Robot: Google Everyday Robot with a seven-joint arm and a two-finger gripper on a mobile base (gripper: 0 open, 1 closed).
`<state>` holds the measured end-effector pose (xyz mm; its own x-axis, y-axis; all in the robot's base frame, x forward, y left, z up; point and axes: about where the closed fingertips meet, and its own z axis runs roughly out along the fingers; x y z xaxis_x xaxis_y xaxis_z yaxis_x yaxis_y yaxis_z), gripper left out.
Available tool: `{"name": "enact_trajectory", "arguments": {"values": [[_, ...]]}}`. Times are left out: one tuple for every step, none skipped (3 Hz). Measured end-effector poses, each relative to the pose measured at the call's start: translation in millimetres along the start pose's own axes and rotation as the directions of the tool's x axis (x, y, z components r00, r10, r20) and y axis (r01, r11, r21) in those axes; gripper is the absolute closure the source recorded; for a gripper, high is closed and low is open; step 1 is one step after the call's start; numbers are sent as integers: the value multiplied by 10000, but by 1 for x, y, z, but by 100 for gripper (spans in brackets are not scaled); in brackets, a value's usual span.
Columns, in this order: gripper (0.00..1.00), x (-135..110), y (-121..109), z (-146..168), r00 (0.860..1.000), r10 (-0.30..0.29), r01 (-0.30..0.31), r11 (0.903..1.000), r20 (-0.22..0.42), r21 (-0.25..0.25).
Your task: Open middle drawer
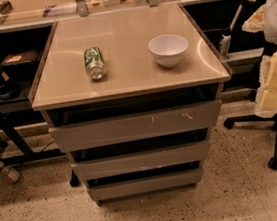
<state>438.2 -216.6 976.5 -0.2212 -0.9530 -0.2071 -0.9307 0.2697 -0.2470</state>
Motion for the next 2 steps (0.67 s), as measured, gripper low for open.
{"name": "enact_trajectory", "arguments": {"values": [[0,0,0,0,10000,0,0,10000,0,0],[0,-3,9,14,9996,81,-76,9998,261,-177]]}}
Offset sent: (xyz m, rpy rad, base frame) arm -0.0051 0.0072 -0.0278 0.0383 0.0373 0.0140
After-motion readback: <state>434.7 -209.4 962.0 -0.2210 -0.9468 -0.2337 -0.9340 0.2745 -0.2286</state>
